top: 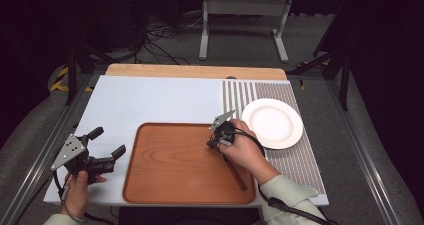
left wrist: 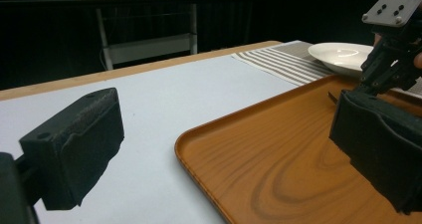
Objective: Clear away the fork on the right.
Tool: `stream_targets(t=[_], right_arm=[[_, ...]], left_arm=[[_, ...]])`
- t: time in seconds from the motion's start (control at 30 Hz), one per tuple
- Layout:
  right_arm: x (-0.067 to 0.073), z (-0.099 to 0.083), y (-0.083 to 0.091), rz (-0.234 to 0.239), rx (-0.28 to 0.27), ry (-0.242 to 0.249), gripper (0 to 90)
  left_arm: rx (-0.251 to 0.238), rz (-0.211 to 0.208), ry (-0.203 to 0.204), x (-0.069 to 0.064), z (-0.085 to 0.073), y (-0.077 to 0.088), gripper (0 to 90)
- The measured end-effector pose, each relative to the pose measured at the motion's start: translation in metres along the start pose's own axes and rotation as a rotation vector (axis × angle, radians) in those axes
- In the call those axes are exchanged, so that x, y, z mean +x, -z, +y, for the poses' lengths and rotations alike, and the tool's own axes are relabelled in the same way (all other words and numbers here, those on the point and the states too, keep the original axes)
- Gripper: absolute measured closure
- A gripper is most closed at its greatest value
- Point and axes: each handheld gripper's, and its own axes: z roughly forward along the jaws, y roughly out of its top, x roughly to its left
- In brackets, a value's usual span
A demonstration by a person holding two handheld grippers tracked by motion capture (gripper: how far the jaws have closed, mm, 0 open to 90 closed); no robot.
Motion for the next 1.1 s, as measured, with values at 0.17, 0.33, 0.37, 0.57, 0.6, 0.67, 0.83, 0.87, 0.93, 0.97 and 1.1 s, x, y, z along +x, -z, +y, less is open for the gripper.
stream_targets(t=[0.17,0.33,0.37,0.57,0.6,0.67,0.83,0.87,0.93,0.97,1.1], right_arm=[[-0.001,0.0,-0.003,-0.007,0.004,0.0,90.0],[-0.002,0.0,-0.004,-0.009,0.012,0.001,90.0],[-0.002,0.0,-0.004,-0.01,0.014,-0.002,90.0],[-0.003,0.0,-0.004,-0.024,0.017,-0.003,90.0],[-0.004,0.0,-0.003,-0.025,0.02,-0.002,90.0],[-0.005,0.0,-0.003,-0.027,0.022,-0.009,90.0],[-0.01,-0.003,0.001,-0.048,0.03,-0.019,90.0],[-0.011,-0.004,0.001,-0.052,0.033,-0.023,90.0],[-0.013,-0.005,0.003,-0.059,0.037,-0.03,90.0],[-0.013,-0.005,0.003,-0.059,0.037,-0.03,90.0],[-0.017,-0.008,0.007,-0.074,0.046,-0.049,90.0]], left_arm=[[0.003,-0.002,-0.001,0.0,0.0,0.0,1.3],[0.002,-0.003,0.0,0.0,0.0,0.0,1.3],[0.002,-0.003,0.0,0.0,0.0,0.0,1.3],[0.002,-0.003,0.001,0.0,0.0,0.0,1.3],[0.001,-0.003,0.002,0.0,0.0,0.0,1.3],[0.002,-0.002,0.003,0.0,0.0,0.0,1.3],[0.003,-0.003,0.002,0.0,0.0,0.0,1.3],[0.003,-0.003,0.003,0.0,0.0,0.0,1.3],[0.002,-0.002,0.003,0.0,0.0,0.0,1.3],[0.002,-0.002,0.003,0.0,0.0,0.0,1.3],[0.004,-0.002,0.001,0.0,0.0,0.0,1.3]])
